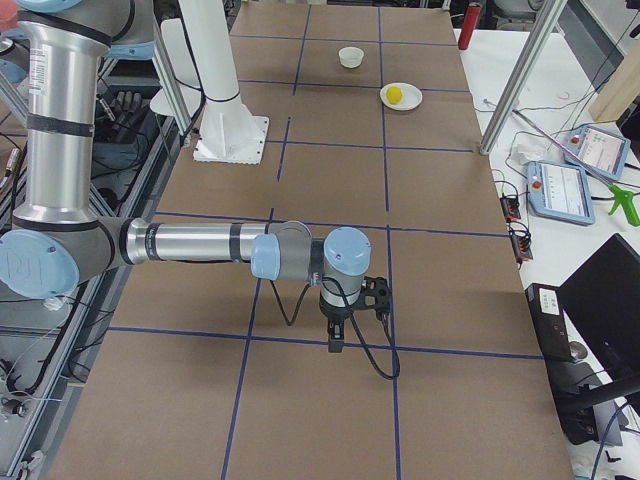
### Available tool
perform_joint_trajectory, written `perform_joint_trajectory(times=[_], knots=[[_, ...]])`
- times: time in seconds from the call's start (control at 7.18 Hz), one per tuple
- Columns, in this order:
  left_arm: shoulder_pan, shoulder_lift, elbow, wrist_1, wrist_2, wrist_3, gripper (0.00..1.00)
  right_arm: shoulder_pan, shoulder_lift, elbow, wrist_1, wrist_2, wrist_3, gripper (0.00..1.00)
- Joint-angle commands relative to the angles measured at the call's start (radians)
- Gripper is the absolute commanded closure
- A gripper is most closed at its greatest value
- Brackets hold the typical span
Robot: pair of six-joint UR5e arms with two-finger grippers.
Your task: Move lemon from plate to bowl
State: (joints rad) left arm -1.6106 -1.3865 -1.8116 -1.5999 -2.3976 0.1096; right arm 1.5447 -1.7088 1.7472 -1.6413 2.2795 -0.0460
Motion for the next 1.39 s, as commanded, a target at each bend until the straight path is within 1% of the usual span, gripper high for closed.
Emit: perform_joint_trajectory(times=[0.0, 0.42, 0.7, 0.84, 1.11, 1.25], knots=[[0.0, -0.005, -0.008, 0.0, -0.002, -0.001, 0.0, 0.0, 0.0, 0.0, 0.0, 0.0, 0.0, 0.0], [0.001, -0.006, -0.038, -0.014, 0.003, 0.004, 0.0, 0.0, 0.0, 0.0, 0.0, 0.0, 0.0, 0.0], [0.012, -0.015, -0.041, -0.032, 0.0, -0.001, 0.0, 0.0, 0.0, 0.0, 0.0, 0.0, 0.0, 0.0], [0.032, -0.043, -0.035, -0.041, 0.005, -0.01, 0.0, 0.0, 0.0, 0.0, 0.0, 0.0, 0.0, 0.0], [0.116, -0.17, -0.022, -0.035, 0.009, -0.008, 0.01, 0.0, 0.0, 0.0, 0.0, 0.0, 0.0, 0.0], [0.151, -0.218, -0.021, -0.037, 0.011, -0.005, 0.01, 0.0, 0.0, 0.0, 0.0, 0.0, 0.0, 0.0]])
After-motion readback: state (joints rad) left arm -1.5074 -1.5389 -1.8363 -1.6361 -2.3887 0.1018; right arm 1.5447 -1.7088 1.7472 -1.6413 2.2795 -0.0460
